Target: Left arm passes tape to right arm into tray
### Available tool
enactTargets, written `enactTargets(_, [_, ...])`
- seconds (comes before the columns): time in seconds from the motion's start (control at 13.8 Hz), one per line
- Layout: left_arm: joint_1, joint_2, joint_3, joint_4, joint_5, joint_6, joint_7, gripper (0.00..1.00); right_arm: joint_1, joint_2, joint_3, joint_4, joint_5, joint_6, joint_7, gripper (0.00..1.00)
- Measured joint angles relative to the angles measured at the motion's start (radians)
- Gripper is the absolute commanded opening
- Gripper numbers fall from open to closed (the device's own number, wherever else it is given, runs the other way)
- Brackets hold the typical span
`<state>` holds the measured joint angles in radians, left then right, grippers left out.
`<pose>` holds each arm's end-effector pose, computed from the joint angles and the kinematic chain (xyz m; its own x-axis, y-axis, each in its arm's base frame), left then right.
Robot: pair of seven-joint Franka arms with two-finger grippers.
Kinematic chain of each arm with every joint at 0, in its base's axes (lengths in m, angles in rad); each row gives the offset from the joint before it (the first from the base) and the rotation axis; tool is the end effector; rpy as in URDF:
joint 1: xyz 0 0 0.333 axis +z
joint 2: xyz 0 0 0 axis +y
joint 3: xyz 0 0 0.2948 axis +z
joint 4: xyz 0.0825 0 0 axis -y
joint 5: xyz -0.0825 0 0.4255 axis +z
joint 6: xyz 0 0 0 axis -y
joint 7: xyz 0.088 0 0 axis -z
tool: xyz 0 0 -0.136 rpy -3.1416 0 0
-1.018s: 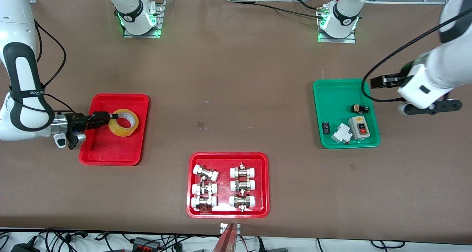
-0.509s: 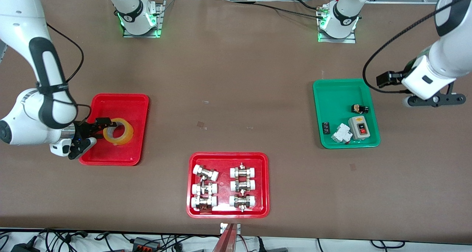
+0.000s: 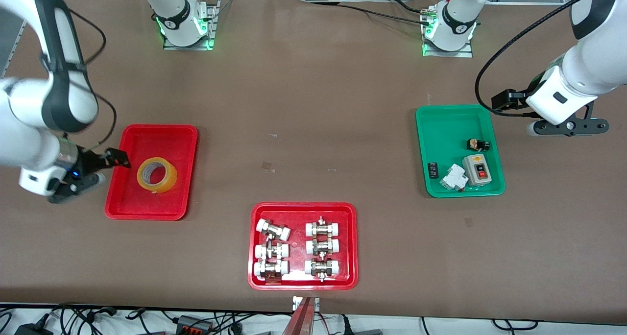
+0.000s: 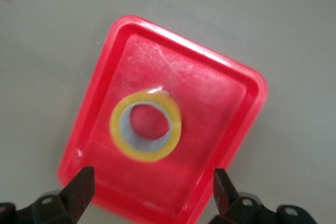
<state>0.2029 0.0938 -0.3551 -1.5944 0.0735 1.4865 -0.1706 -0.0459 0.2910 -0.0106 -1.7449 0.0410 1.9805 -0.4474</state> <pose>0.5956 -0.0742 0.5034 0.9825 0.0222 -0.1848 0.0088 -0.9973 -0.0729 0.6605 -0.0334 0.3340 0.9300 0.3659 -0.0356 0.3638 -0.9299 -0.0543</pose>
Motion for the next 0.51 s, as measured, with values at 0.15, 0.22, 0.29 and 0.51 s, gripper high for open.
enactTargets(0.15, [-0.004, 0.000, -0.003, -0.002, -0.001, 0.001, 0.000, 1.00, 0.027, -0.113, 0.001, -0.027, -0.010, -0.095, 0.139, 1.00])
enactTargets(0.22, [-0.005, 0.000, -0.003, -0.002, -0.001, 0.002, 0.000, 1.00, 0.042, -0.162, 0.003, -0.037, -0.011, -0.134, 0.195, 1.00])
enactTargets(0.29, [-0.005, 0.000, -0.003, -0.002, -0.001, 0.004, 0.000, 1.00, 0.060, -0.207, 0.005, -0.047, -0.011, -0.163, 0.240, 1.00])
enactTargets(0.51, [-0.005, 0.000, -0.004, -0.003, -0.001, 0.004, 0.000, 1.00, 0.112, -0.322, 0.011, -0.105, -0.011, -0.183, 0.346, 1.00])
